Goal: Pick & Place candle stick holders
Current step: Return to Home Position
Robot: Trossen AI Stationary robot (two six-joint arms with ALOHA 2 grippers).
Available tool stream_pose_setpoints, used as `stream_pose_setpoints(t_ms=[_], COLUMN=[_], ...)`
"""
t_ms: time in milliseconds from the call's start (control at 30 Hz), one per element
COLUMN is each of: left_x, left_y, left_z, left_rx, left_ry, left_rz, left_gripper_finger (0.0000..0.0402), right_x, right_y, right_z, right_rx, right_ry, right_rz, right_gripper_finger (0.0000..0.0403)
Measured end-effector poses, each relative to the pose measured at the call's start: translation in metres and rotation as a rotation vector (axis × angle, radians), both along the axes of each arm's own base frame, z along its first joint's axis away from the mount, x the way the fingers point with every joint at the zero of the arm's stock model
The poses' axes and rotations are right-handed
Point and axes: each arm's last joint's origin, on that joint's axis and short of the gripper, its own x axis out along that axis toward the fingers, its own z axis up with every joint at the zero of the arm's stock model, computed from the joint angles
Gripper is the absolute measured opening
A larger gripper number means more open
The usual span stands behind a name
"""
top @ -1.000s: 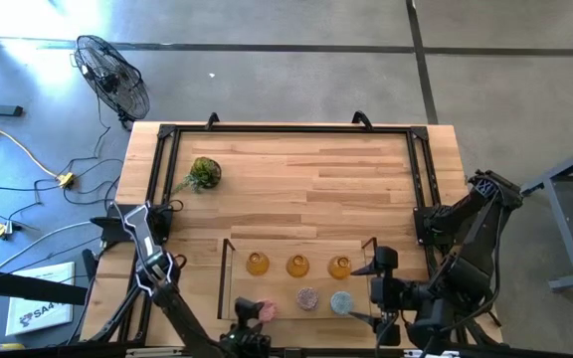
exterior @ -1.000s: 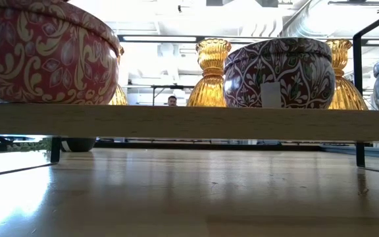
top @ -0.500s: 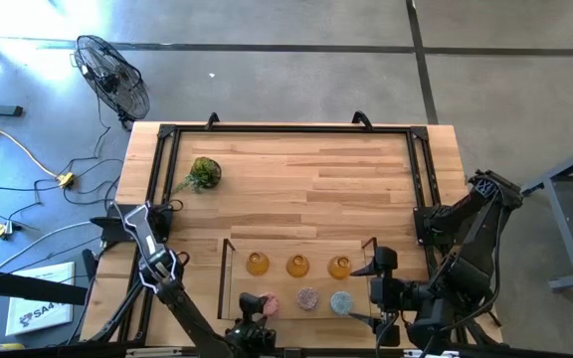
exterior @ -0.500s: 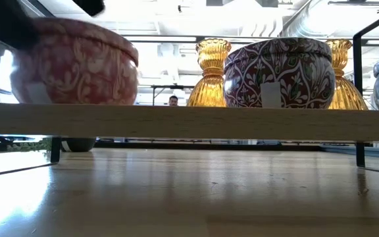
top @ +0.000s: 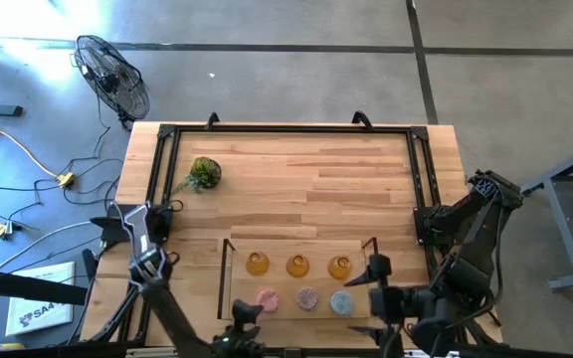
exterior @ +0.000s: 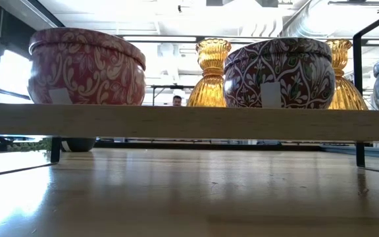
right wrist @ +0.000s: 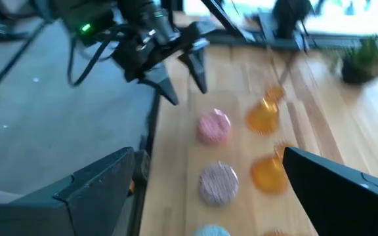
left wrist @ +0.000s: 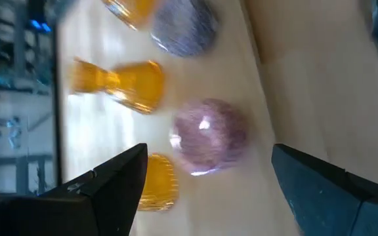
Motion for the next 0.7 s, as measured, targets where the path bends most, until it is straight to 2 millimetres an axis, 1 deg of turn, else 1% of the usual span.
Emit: stream_pose_setpoints(t_ms=[67,133,267,333,467,533,633,700], left_x=[-0.008,-0.020,-0.042,-0.051,-0.063,-0.068,-0.077,-0.084], left_y=[0.000,-0.002,0.004,0.010,0.029,0.039,0.051,0.063], left_z=[0.018,0.036,0.078,0.097,0.133,0.147,0.165,0.181], left_rx=[-0.003,0.010,0.061,0.071,-0.010,-0.038,-0.049,-0.076], left_ry=[-0.061,-0.137,-0.329,-0.385,-0.433,-0.418,-0.386,-0.399], left_rz=[-0.018,-0.048,-0.092,-0.108,-0.090,-0.102,-0.144,-0.151], left_gripper_finger=[0.0319,0.0319,0.0319,0.0319,0.0319,0.0319,0.0319,0.0319], right_x=[0.003,0.005,0.011,0.014,0.024,0.030,0.043,0.051], right_y=[0.003,0.006,0.009,0.009,0.003,-0.001,-0.013,-0.022], right_z=[0.004,0.009,0.019,0.024,0.033,0.037,0.044,0.047], right_rx=[-0.014,-0.049,-0.144,-0.189,-0.256,-0.314,-0.400,-0.429], right_ry=[-0.045,-0.092,-0.206,-0.264,-0.347,-0.382,-0.423,-0.437], right_rz=[0.042,0.093,0.153,0.145,0.094,0.062,0.003,-0.030], right_gripper_finger=[0.0385,0.0385,0.0385,0.0385,0.0385,0.0385,0.0385,0.0378])
